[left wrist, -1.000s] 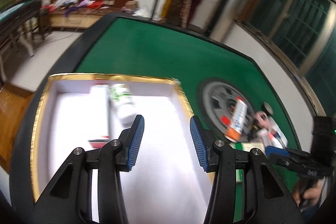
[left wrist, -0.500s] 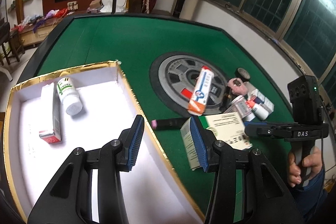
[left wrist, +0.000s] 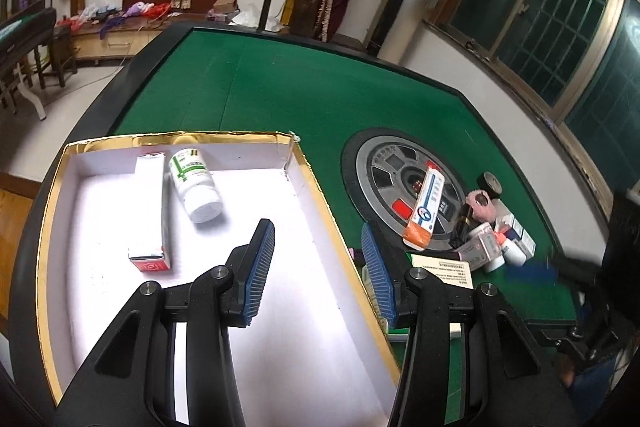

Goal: Organize objects
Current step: 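Move right gripper to the green-and-white Huoxiang Zhengqi Shui box and grasp it, then lift the green-and-white box with right gripper while left gripper grasps the white-and-red Yulie Tiegao box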

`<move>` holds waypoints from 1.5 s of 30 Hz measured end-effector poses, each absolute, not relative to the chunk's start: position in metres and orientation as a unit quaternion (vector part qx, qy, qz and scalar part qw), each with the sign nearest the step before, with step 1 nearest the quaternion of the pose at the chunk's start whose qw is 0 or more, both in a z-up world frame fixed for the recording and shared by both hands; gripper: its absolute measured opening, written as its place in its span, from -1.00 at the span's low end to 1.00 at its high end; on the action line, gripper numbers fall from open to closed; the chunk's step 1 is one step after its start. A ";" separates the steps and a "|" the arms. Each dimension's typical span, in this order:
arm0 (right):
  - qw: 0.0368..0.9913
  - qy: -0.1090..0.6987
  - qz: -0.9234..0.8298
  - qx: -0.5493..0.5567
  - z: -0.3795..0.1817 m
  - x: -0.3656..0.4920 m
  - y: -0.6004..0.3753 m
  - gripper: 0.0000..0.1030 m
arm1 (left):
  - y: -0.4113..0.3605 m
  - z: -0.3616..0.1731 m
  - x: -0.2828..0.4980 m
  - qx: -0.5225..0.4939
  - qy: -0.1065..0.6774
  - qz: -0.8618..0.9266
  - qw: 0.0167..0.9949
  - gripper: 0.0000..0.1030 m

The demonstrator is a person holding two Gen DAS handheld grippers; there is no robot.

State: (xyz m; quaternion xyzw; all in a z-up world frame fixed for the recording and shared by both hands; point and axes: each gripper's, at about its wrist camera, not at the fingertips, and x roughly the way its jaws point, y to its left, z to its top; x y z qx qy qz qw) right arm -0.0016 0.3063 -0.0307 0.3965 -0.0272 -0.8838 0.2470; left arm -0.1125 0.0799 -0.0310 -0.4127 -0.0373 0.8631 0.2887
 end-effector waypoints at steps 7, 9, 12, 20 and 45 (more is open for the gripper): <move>0.308 0.036 -0.849 0.428 -0.038 -0.056 0.287 0.49 | 0.080 -0.039 -0.119 -0.425 -0.036 0.860 0.281 -0.12; 0.332 0.026 -0.828 0.452 -0.049 -0.071 0.283 0.49 | 0.080 -0.041 -0.120 -0.427 -0.033 0.859 0.280 -0.12; 0.359 0.024 -0.786 0.503 -0.072 -0.090 0.278 0.49 | 0.080 -0.042 -0.121 -0.429 -0.031 0.859 0.279 -0.12; 0.369 0.161 -0.751 0.523 -0.080 -0.044 0.242 0.49 | 0.080 -0.043 -0.121 -0.429 -0.030 0.858 0.280 -0.12; 0.027 -0.190 -0.928 0.319 -0.049 0.049 0.451 0.37 | 0.139 -0.033 -0.084 -0.425 0.009 0.825 0.371 -0.13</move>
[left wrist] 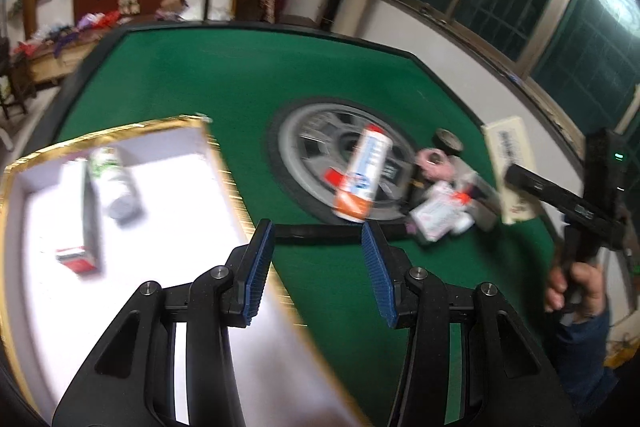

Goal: Organize objects
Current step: 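Lift the green-and-white box with right gripper while left gripper grasps the white-and-red Yulie Tiegao box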

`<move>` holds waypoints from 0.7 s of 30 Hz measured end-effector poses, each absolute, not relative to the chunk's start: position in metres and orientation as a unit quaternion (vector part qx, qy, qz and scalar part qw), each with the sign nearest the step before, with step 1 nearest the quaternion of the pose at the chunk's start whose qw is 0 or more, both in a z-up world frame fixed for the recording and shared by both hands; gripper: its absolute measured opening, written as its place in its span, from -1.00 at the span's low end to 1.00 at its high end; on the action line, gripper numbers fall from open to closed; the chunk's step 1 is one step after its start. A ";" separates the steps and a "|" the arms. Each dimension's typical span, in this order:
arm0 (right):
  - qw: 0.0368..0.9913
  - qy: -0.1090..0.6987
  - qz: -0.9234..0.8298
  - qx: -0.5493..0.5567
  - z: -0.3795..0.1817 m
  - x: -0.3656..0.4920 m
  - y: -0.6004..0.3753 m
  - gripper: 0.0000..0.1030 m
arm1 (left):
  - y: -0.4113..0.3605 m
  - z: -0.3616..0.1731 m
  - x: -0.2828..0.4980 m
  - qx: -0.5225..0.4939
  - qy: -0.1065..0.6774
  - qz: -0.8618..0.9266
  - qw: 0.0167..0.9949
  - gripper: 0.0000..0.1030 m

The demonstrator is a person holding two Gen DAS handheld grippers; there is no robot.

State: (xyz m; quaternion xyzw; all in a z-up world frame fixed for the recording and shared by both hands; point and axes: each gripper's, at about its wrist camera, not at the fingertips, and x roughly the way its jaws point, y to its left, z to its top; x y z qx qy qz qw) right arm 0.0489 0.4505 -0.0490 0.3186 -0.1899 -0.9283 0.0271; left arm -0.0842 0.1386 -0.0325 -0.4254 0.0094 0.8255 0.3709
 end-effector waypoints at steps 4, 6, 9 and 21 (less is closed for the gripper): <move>0.036 -0.211 -0.928 0.305 -0.041 0.056 0.467 0.37 | 0.177 -0.022 -0.060 -0.417 0.073 0.813 0.399 -0.13; 0.048 -0.228 -0.927 0.295 -0.037 0.064 0.479 0.37 | 0.203 -0.015 -0.042 -0.397 0.132 0.801 0.429 -0.13; 0.058 -0.236 -0.926 0.289 -0.036 0.066 0.486 0.38 | 0.241 -0.017 -0.019 -0.357 0.242 0.774 0.463 -0.12; 0.083 -0.244 -0.922 0.288 -0.031 0.051 0.463 0.38 | 0.303 -0.054 -0.027 -0.336 0.363 0.722 0.484 -0.12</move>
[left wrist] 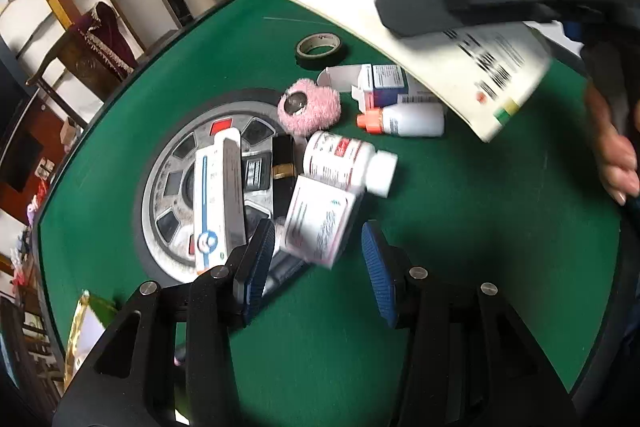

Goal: Organize objects
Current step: 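Lift the green-and-white box with right gripper while left gripper grasps the white-and-red Yulie Tiegao box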

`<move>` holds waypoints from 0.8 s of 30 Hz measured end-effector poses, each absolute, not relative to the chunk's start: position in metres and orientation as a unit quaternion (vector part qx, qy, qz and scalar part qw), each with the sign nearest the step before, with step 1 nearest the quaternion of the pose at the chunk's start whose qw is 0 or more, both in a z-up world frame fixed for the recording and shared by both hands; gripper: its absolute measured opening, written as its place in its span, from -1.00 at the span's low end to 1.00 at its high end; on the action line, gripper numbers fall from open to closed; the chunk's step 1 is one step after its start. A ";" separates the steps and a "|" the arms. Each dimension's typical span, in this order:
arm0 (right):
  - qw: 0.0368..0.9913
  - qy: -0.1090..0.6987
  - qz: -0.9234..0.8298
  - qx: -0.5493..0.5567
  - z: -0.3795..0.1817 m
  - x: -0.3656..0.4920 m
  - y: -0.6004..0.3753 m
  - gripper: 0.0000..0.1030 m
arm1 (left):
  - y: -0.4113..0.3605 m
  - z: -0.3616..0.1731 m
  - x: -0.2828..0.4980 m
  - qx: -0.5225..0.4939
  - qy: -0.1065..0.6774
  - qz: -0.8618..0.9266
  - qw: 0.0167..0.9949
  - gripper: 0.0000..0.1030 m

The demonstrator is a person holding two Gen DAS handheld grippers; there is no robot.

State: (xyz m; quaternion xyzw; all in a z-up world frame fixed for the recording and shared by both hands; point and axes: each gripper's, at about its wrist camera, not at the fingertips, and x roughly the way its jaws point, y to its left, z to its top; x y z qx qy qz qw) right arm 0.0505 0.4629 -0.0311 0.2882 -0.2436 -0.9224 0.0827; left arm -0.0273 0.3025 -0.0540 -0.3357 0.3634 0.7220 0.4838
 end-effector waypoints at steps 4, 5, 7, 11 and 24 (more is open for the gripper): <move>0.085 -0.246 -0.922 0.288 -0.031 0.051 0.464 0.38 | 0.316 -0.060 -0.033 -0.346 0.371 0.714 0.482 -0.12; 0.084 -0.246 -0.922 0.288 -0.031 0.051 0.464 0.38 | 0.318 -0.062 -0.034 -0.348 0.373 0.712 0.483 -0.12; 0.084 -0.247 -0.921 0.291 -0.032 0.049 0.464 0.38 | 0.322 -0.068 -0.034 -0.355 0.377 0.704 0.486 -0.12; 0.082 -0.243 -0.921 0.294 -0.034 0.049 0.462 0.38 | 0.325 -0.078 -0.038 -0.372 0.362 0.709 0.477 -0.13; 0.072 -0.236 -0.921 0.301 -0.034 0.048 0.459 0.38 | 0.288 -0.065 -0.030 -0.411 0.205 0.785 0.416 -0.37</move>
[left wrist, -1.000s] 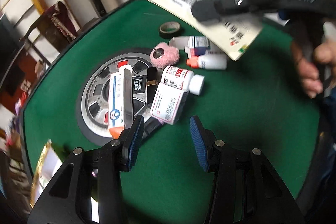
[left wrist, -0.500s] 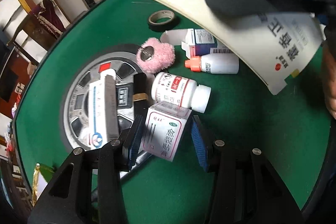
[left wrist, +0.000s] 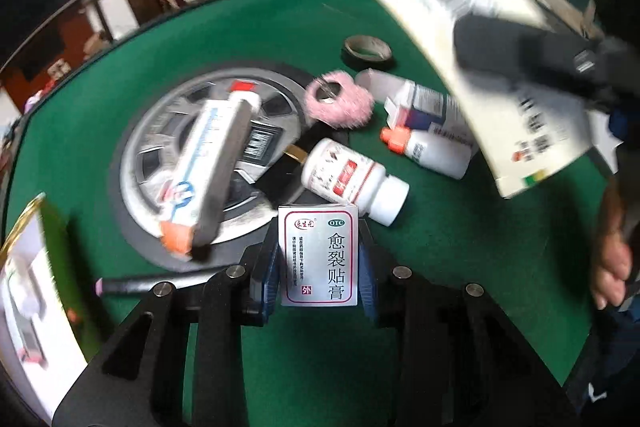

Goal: Organize objects
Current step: 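Lift the green-and-white box with right gripper while left gripper grasps the white-and-red Yulie Tiegao box, then carry the Yulie Tiegao box with left gripper while right gripper carries the green box over the tray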

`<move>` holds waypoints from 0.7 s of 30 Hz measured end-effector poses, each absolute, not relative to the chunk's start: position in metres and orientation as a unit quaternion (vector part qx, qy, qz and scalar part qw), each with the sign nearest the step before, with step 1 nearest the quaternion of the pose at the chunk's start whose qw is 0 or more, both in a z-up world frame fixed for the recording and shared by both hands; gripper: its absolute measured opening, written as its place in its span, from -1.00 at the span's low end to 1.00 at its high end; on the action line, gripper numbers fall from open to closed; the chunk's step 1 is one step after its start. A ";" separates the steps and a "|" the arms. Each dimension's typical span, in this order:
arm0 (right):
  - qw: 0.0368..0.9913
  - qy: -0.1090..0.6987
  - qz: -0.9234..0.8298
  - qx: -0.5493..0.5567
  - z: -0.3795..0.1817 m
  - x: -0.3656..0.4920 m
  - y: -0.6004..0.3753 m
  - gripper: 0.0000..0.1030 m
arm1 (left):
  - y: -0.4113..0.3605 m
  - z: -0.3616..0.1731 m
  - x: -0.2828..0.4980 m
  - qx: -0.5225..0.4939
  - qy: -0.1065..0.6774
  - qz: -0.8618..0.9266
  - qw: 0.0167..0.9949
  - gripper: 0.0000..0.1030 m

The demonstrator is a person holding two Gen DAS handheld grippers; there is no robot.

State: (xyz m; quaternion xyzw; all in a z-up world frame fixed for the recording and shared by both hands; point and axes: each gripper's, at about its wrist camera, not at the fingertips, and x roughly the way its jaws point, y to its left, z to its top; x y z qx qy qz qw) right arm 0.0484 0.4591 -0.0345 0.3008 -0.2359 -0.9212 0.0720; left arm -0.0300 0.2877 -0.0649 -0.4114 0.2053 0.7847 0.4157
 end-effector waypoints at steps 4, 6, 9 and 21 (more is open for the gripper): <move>0.074 -0.227 -0.920 0.310 -0.039 0.044 0.453 0.38 | 0.256 -0.054 -0.033 -0.395 0.170 0.814 0.389 -0.37; 0.073 -0.220 -0.920 0.315 -0.041 0.042 0.448 0.38 | 0.239 -0.048 -0.038 -0.383 0.155 0.829 0.376 -0.37; 0.078 -0.210 -0.920 0.323 -0.045 0.039 0.440 0.38 | 0.220 -0.039 -0.042 -0.376 0.122 0.838 0.376 -0.37; 0.092 -0.194 -0.912 0.350 -0.058 0.030 0.415 0.38 | 0.182 -0.018 -0.052 -0.362 0.067 0.850 0.377 -0.37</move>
